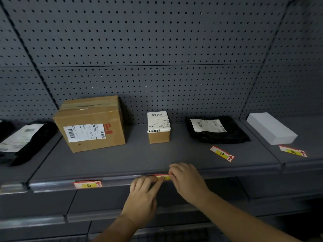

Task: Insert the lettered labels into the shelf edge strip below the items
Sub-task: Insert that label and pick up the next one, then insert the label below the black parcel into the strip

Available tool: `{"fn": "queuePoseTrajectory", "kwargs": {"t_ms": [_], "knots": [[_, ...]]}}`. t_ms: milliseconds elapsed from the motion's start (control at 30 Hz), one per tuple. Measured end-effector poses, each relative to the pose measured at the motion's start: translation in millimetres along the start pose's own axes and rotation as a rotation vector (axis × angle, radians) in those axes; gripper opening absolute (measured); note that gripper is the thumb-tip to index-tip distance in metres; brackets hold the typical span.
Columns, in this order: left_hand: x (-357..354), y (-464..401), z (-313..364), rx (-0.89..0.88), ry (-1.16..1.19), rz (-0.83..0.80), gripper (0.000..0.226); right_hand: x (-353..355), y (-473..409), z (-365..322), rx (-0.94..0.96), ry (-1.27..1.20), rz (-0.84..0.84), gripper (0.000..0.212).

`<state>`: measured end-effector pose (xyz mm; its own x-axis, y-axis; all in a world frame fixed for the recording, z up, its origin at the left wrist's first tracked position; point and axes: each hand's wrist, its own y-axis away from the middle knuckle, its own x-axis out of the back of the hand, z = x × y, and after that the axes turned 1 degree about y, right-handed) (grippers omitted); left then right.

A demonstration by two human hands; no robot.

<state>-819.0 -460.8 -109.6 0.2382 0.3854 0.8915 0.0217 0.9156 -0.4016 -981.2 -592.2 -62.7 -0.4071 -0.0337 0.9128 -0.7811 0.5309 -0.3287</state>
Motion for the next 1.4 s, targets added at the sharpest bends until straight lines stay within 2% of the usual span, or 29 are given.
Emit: {"fn": "queuePoseTrajectory", "kwargs": {"t_ms": [167,533,833,1033,1267,1400], "knots": [[0,2,1,0.020,-0.005,-0.035,0.074,-7,4,-2,-0.025,0.021,0.048,0.003],[3,3,5,0.021,0.015,-0.022,0.075,5,-6,-5,0.008,0.043,-0.050,0.013],[-1,3,-2,-0.009,0.017,0.010,0.077,-3,9,-3,-0.017,-0.010,-0.006,0.021],[-18,2,-7,-0.025,0.018,0.139,0.059,-4,28,10,-0.031,-0.013,0.080,0.024],[-40,-12,2,0.002,-0.029,0.357,0.044,26,53,57,-0.213,0.011,0.162,0.033],[-49,-32,27,-0.034,-0.054,0.424,0.037,44,61,92,-0.276,0.016,0.187,0.035]]}}
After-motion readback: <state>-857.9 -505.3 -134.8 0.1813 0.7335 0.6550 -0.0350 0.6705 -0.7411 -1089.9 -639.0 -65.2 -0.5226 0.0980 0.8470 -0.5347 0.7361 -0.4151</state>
